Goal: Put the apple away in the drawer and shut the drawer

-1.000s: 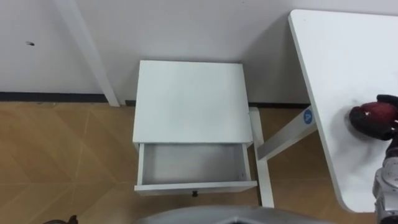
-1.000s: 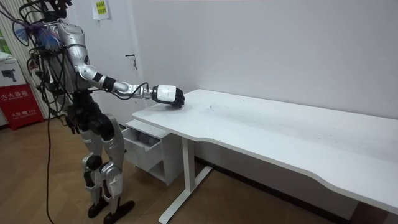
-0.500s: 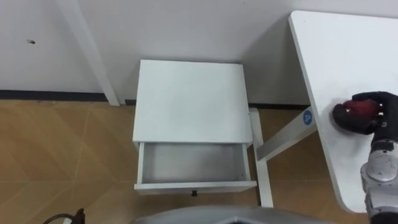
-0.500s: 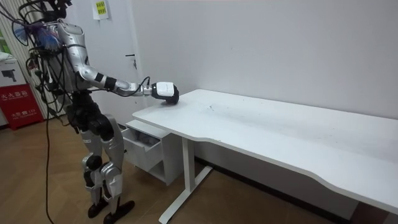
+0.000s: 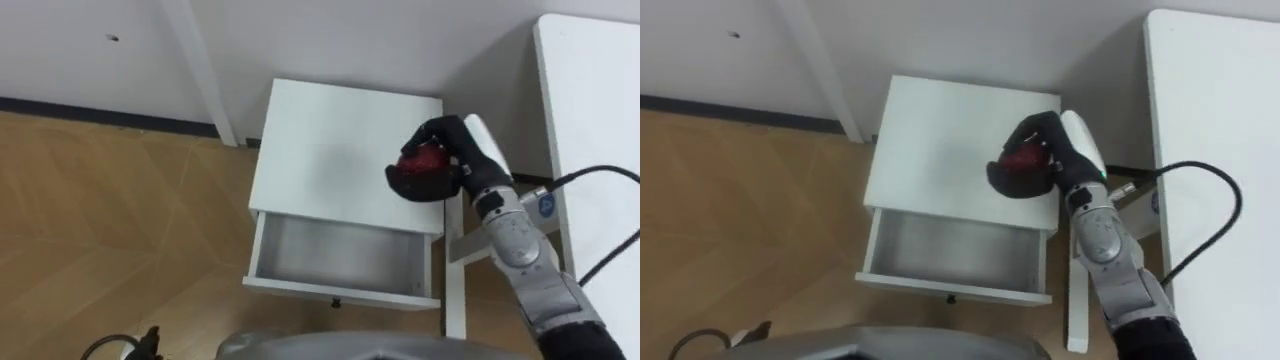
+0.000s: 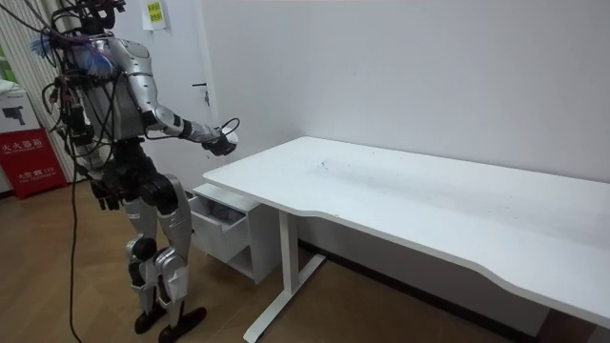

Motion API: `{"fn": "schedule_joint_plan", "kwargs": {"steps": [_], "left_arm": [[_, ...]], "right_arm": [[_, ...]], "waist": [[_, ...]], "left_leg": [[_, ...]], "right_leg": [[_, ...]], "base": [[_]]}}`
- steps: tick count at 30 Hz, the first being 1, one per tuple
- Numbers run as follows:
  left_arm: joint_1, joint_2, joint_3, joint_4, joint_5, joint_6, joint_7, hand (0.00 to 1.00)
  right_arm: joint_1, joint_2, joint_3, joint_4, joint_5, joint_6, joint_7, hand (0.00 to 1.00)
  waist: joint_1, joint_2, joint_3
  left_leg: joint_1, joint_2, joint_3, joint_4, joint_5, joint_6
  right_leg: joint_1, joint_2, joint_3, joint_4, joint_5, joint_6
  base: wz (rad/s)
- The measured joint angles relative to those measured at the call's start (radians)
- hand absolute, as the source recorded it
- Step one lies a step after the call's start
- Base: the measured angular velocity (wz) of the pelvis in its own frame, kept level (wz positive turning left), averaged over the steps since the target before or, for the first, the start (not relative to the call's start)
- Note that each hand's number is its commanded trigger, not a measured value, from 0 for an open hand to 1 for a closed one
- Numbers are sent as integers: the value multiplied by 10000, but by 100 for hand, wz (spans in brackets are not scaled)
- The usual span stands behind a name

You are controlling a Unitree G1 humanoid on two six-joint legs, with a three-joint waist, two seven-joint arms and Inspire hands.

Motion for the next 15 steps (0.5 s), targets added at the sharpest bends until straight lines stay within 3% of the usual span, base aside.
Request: {"fn": "schedule_joint_plan", "kwargs": {"steps": [6,11,15], "left_arm": [[-148,-184,0,310,-2,42,7,0],[-178,-187,19,173,85,113,-12,0],[-212,-188,12,78,220,111,-10,0]], "right_arm": [[-42,97,436,-375,26,84,750,100],[64,474,529,-221,-442,368,1258,100],[115,370,732,307,-465,411,1470,100]], "waist": [[74,-51,-23],[74,-146,-85],[73,-194,-118]], "left_leg": [[-5,0,-64,9,0,-1],[-5,0,-57,-7,-1,0],[9,-6,-111,-1,0,0]], "right_leg": [[37,-2,-56,-7,0,0],[23,2,-69,-4,0,0],[52,-16,-289,-4,0,0]], "base": [[4],[0],[4]]}}
